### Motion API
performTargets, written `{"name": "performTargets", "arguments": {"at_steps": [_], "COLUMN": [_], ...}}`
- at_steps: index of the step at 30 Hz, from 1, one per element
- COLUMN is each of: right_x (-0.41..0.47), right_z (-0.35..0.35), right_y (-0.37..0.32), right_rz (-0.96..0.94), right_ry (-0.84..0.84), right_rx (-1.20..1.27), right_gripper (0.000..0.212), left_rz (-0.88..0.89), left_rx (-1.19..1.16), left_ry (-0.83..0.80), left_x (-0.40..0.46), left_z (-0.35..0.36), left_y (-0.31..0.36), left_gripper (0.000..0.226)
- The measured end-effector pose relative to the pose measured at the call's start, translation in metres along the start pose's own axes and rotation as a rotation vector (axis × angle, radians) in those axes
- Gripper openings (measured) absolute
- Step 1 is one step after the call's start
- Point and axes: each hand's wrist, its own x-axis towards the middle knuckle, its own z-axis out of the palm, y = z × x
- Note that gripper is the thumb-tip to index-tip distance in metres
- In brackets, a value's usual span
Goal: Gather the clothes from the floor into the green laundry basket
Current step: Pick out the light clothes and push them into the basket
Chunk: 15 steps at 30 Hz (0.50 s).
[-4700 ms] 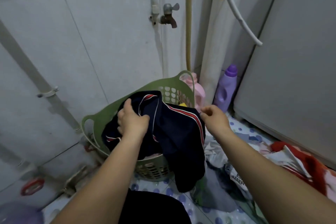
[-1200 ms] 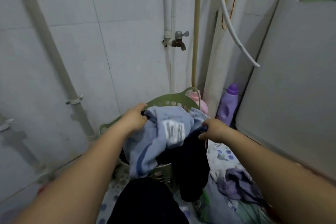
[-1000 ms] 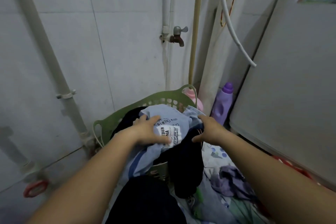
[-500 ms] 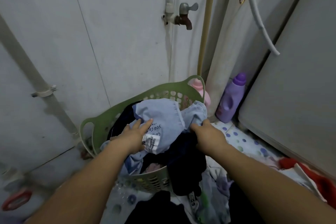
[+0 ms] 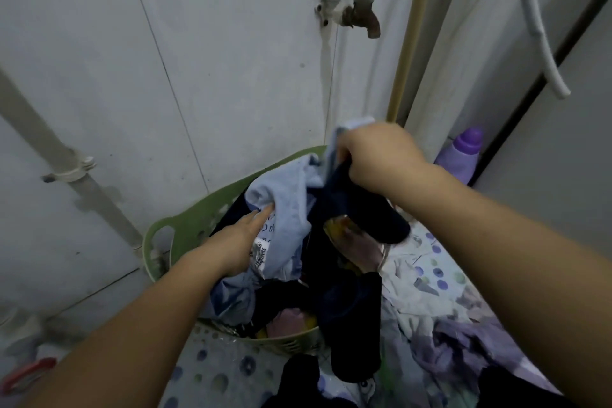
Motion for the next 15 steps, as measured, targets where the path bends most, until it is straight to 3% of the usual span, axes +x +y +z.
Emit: {"name": "performTargets", "arguments": {"at_steps": [3,5,7,10,11,15], "right_x": [0.012,0.011,0.006,-0.006,-0.011,-0.042], "right_z": [-0.017,-0.005,0.023,0.061,0.067,0.069], "right_y": [-0.014,-0.018,-0.017,-0.006,0.0,0.022], "right_rz": [-0.143,-0.239,-0.216,0.034,0.101,0.145], "right_ry": [0.235,0.266,0.045,-0.612,-0.68,-0.588], "right_rx": [0.14,0.265,0.222,-0.132,-0.148,-0.024], "right_gripper": [0.035,0.035,0.034,0.036,0.039,0.026], "left_rz": [-0.01,-0.037,-0.089,-0.063,-0.028,0.086], "left_rx": [-0.008,0.025,0.083,0.125,0.105,-0.085], "left_ry": [0.079,0.101,0.055,-0.085,-0.119,-0.156], "left_x": [0.0,-0.004,-0.011,-0.02,-0.022,-0.027], "left_z": [-0.006,-0.008,-0.007,-0.003,-0.003,-0.01], "left_y": [-0.013,-0.015,-0.011,-0.004,-0.001,0.024], "left_gripper": [0.097,0.094,0.09,0.084,0.082,0.074]}}
